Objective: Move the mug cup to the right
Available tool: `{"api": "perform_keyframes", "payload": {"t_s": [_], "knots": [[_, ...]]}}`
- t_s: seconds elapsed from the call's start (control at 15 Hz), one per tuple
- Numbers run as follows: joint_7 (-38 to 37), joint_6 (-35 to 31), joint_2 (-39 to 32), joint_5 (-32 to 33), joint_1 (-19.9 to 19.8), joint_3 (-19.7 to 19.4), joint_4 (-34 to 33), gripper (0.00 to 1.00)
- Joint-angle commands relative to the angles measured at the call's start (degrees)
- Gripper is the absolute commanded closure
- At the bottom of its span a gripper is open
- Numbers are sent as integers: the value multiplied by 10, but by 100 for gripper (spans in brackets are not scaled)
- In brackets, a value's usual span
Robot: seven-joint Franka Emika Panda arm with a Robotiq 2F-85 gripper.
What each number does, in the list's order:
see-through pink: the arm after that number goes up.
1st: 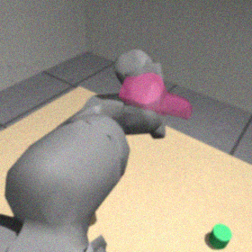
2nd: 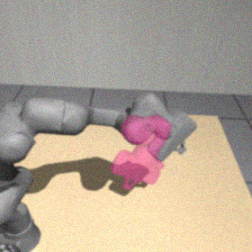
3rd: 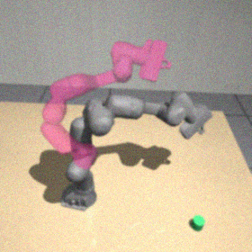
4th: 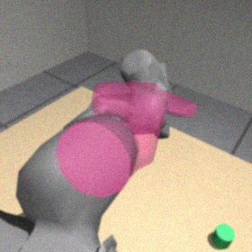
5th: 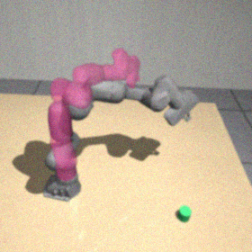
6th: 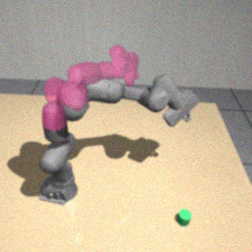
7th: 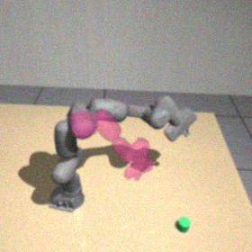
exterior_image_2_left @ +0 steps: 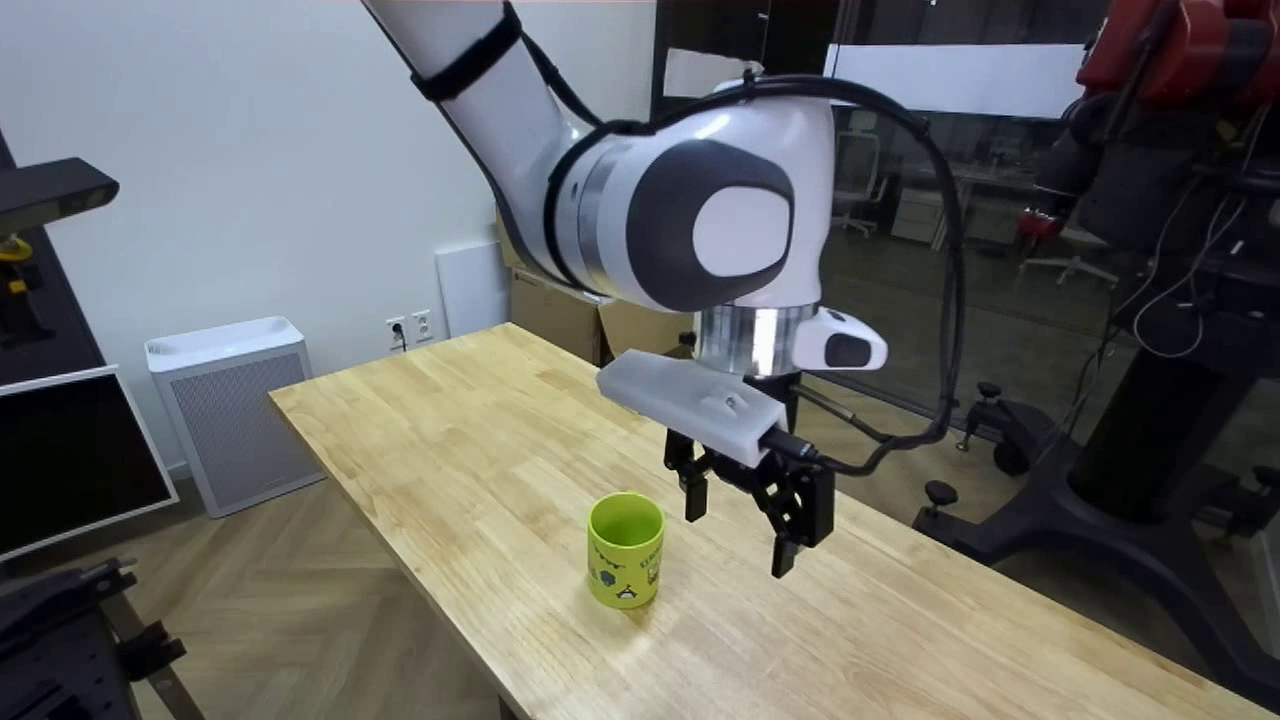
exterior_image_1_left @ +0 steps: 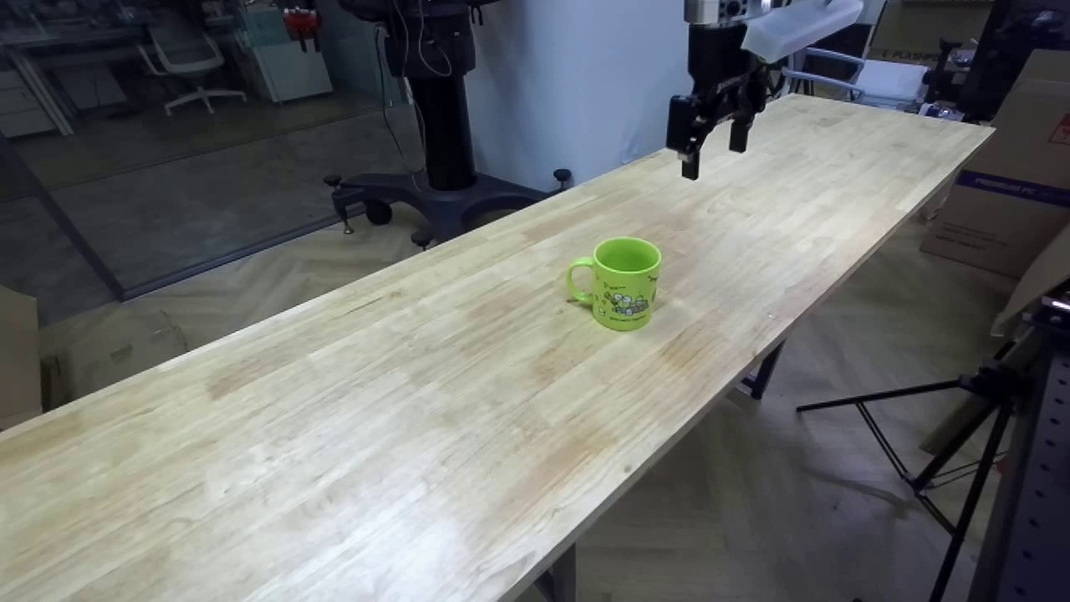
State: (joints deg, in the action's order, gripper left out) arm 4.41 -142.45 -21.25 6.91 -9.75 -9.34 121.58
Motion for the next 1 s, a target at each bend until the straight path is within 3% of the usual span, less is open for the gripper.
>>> {"api": "perform_keyframes", "payload": {"t_s": [0.0, 0.93], "knots": [[1, 0, -5, -4, 1, 5, -3, 0], [82, 3, -111, 39, 23, 33, -72, 0]]}}
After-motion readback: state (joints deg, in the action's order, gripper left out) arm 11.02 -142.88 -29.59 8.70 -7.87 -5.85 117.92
